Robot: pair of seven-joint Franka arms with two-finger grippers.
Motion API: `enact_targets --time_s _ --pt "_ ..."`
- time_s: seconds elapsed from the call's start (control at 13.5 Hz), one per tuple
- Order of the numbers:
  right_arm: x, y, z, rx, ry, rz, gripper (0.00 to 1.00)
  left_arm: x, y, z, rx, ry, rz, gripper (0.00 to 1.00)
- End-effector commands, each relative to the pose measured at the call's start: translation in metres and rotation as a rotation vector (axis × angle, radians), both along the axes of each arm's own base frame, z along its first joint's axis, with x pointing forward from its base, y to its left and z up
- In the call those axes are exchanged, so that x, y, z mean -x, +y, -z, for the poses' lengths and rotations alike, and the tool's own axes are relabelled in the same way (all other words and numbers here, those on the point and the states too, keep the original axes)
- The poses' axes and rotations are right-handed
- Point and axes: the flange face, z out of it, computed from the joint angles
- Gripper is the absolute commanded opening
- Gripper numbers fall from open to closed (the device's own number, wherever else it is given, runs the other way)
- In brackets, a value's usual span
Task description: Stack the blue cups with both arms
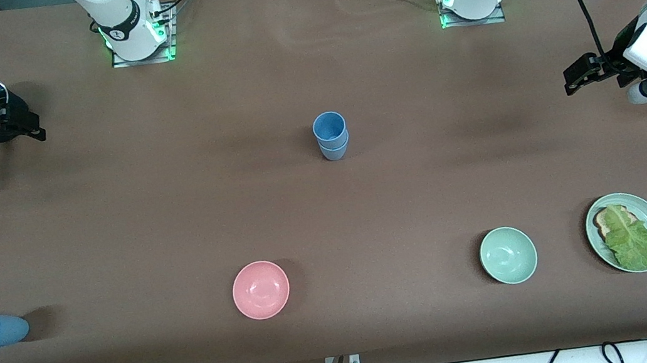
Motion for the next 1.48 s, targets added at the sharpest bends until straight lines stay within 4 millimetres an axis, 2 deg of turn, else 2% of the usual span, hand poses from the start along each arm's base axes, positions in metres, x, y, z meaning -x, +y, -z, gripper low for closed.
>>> enact_targets --time_s 0.0,0.15,0.81,1.11,1.41 --pt "0.006 0.0 -0.004 0.009 -0.01 -0.014 1.0 0.007 0.0 -0.004 -0.009 0.001 0.025 1.0" --pt "0.001 0.0 -0.003 0.014 -0.007 -0.013 1.0 0.007 0.001 -0.005 -0.008 0.0 0.024 1.0" --pt "0.0 0.002 -0.002 0.012 -0.022 -0.008 1.0 0.005 0.0 -0.006 -0.009 -0.007 0.023 1.0" --pt "-0.003 0.002 0.01 0.014 -0.03 -0.008 1.0 0.002 -0.004 -0.011 -0.007 -0.016 0.031 1.0" --pt "-0.006 0.001 0.009 0.014 -0.021 -0.017 1.0 0.002 -0.002 -0.01 -0.007 -0.014 0.026 1.0"
